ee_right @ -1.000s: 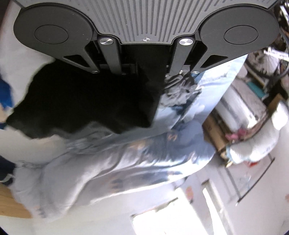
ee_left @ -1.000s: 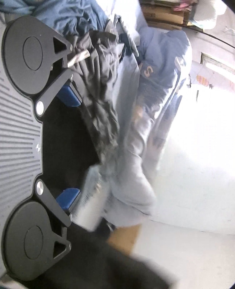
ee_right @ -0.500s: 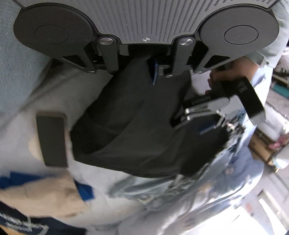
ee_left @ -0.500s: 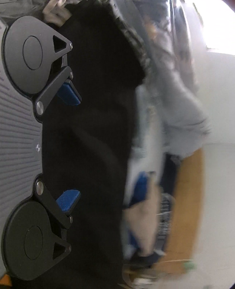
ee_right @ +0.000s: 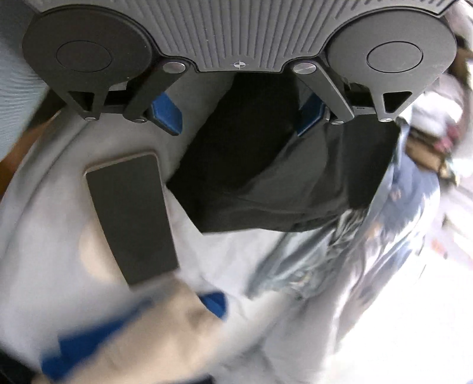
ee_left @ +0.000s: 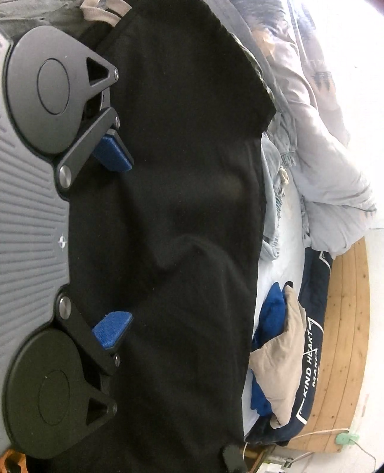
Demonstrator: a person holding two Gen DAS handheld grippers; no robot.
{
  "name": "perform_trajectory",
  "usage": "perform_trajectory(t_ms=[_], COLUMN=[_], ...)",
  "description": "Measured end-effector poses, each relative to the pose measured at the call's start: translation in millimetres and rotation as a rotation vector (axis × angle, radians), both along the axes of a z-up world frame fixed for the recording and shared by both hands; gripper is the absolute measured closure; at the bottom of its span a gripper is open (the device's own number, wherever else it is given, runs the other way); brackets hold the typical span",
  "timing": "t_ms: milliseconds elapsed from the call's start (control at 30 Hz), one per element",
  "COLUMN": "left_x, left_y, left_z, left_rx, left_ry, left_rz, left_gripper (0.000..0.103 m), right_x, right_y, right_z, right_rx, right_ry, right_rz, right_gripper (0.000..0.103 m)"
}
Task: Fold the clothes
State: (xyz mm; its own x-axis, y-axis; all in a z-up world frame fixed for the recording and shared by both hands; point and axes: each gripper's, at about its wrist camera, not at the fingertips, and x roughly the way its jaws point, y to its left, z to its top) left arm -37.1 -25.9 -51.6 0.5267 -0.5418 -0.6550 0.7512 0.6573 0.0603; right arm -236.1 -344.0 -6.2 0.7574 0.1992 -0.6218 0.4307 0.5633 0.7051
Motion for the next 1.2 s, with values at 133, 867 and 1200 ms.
perform_trajectory(t_ms=[133,867,1200], left_x=[-16,-14,-10], left_y=[2,-3,1], left_z=[-5,-6,-1], left_rx=[0.004,0.016,0.025], left_ry=[-0.001,-0.025,-0.026], left_rz=[0.007,-0.019,-0.028], left_gripper=[0.0,0.0,0.0], right_x=[23,60,57], right_y=[-11,72,39], right_z=[-27,107,89], right_rx=[0.137,-0.524,-0.554], right_ry=[-0.034,-0.254,-0.1], right_rz=[-0.028,0.179,0.103], right_gripper=[0.016,0.089,0.086])
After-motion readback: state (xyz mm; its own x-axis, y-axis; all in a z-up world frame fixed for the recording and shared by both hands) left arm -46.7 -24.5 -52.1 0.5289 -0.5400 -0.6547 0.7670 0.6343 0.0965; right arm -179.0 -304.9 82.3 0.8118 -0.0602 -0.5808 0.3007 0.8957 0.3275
